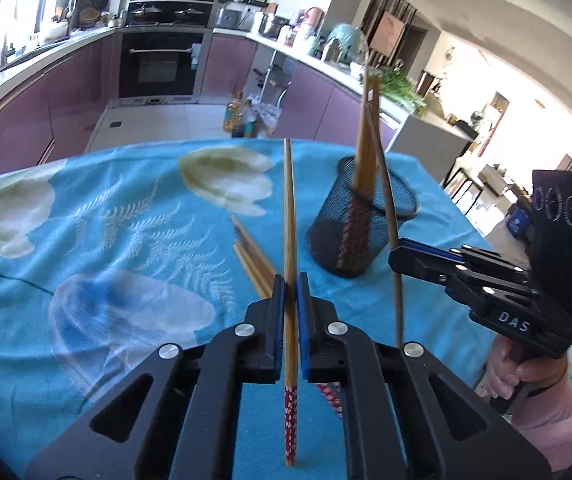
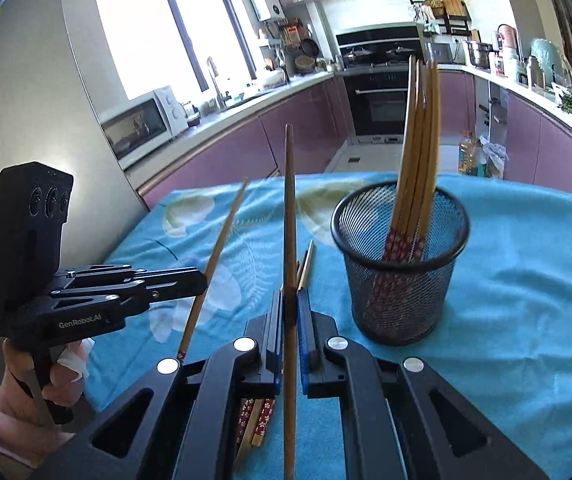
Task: Organize utensils
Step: 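Close the left gripper on a chopstick while the right gripper grasps another chopstick, then lift the left gripper's chopstick upright over the mesh cup while the right gripper carries its chopstick there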
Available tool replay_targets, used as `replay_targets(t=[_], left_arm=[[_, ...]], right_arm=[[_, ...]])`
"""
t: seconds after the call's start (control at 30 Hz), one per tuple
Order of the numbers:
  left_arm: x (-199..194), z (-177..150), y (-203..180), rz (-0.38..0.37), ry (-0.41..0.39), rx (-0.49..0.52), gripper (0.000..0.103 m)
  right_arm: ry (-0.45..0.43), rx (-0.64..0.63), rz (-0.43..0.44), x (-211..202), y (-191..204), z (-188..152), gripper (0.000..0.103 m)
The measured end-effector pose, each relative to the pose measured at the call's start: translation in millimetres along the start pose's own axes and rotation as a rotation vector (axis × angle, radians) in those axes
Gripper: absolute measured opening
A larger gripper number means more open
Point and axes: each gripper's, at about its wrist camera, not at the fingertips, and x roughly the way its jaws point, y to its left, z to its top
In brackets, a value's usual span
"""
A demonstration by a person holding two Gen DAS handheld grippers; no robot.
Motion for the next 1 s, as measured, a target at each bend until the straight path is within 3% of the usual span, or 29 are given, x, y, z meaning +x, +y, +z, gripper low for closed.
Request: replay_targets(t=[0.3, 0.47, 0.73, 0.9, 1.0], left_arm=[[-41, 23, -18, -0.104, -0.11, 0.033, 0.001], [-33, 30, -21, -0.085, -0.106, 0.054, 0.001], [44, 7, -2, 0.089, 0.088, 0.075, 0.013], [77, 1, 7, 0.221, 0.125, 0.113, 0.017], [80, 1, 13, 0.229, 0.12, 0.114, 0.018]], right_arm=[[-0.098, 0.01, -0.008, -29, -9, 15, 0.006], [-0.109, 0.014, -0.01, -29, -16, 19, 0.006], [-0.092, 0.022, -0.006, -26, -23, 19, 0.006], [-0.091, 0.023, -0.009, -27, -25, 20, 0.006], [-0.085, 0.024, -0.01, -24, -24, 18, 0.006]])
